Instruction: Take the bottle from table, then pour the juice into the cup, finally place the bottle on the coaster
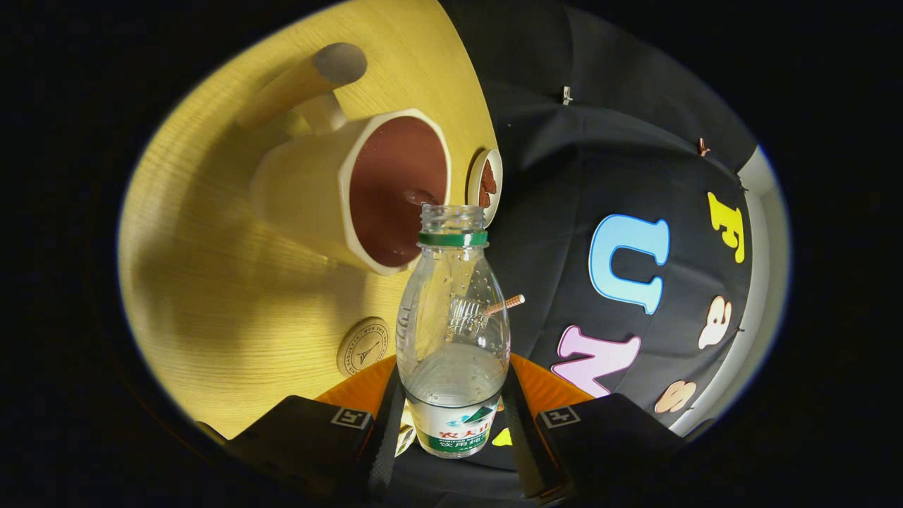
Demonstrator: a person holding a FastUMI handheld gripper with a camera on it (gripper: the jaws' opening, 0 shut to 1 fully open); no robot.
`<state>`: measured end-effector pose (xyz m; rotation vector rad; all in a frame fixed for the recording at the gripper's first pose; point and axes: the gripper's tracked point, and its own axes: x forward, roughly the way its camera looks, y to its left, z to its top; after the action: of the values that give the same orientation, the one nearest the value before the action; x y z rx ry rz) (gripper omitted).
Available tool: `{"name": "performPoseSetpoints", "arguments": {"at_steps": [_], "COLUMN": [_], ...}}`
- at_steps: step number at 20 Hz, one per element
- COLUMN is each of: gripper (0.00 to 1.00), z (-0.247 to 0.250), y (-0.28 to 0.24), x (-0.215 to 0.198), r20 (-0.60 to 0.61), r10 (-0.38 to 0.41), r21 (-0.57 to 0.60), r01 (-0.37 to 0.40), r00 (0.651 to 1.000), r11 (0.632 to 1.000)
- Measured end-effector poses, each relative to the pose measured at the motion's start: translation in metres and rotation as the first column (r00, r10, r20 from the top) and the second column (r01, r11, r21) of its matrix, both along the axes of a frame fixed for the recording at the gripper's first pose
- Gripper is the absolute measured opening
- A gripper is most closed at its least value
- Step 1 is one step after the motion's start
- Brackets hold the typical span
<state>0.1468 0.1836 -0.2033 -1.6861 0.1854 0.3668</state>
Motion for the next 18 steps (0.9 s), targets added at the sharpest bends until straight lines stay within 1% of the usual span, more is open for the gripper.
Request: {"name": "performPoseSetpoints", "arguments": {"at_steps": [7, 18], "gripper": [0.71, 0.71], "z": [0.0000, 0.0033], "y": [-0.0035, -0.0079], "x": [0.0025, 0.0061], "r20": [0.009, 0.026], "r10": [0.014, 0.061], "r21": [-0.035, -0.091], "r01": [-0.014, -0.058], "r00": [1.000, 0.998], "r11": [0.999, 0.994]}}
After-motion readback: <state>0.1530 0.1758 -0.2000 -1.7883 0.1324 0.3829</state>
